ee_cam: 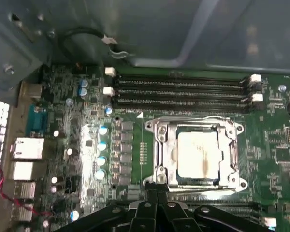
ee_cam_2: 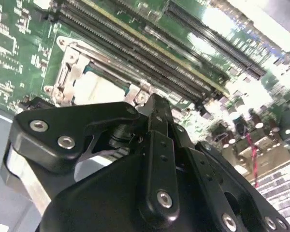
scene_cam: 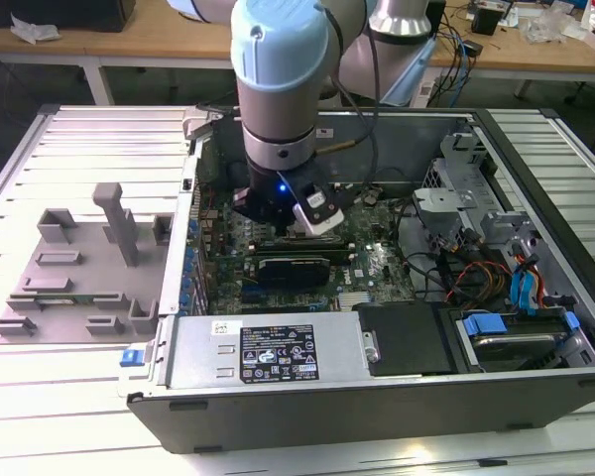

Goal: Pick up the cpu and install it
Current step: 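Install the second cpu locking lever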

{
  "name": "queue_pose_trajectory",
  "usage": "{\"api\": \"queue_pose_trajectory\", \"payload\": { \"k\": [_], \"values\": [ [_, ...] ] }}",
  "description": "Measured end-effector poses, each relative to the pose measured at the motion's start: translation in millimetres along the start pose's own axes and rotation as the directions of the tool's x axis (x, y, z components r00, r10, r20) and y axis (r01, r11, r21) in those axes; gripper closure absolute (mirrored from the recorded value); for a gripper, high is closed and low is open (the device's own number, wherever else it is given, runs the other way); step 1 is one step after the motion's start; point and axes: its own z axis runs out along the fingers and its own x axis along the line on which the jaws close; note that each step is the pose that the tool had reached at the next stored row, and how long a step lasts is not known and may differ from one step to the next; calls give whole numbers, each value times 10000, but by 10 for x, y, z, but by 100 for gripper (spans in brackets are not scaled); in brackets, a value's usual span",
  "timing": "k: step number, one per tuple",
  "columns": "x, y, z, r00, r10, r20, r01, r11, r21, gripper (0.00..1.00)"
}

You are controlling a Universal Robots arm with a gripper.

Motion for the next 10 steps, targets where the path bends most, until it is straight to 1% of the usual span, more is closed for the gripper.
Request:
{"api": "queue_pose_trajectory", "payload": {
  "k": [1, 2, 3, 4, 5, 6, 8, 9, 10],
  "values": [
    [-15, 99, 19, 10000, -5, -3, 5, 9999, 113, 89],
    [-33, 144, 29, 10000, -7, -5, 7, 9998, 189, 89],
    [-51, 170, 34, 10000, -11, -8, 11, 9997, 240, 89],
    [-86, 207, 43, 10000, -15, -14, 16, 9995, 330, 89],
    [-123, 225, 48, 10000, -16, -16, 17, 9993, 384, 89],
    [-151, 233, 51, 10000, -15, -20, 16, 9992, 407, 89],
    [-267, 255, 60, 10000, -17, -41, 19, 9987, 504, 89],
    [-313, 264, 65, 10000, -16, -55, 19, 9985, 556, 89],
    [-339, 272, 67, 10000, -17, -69, 22, 9980, 624, 89]
  ]
}}
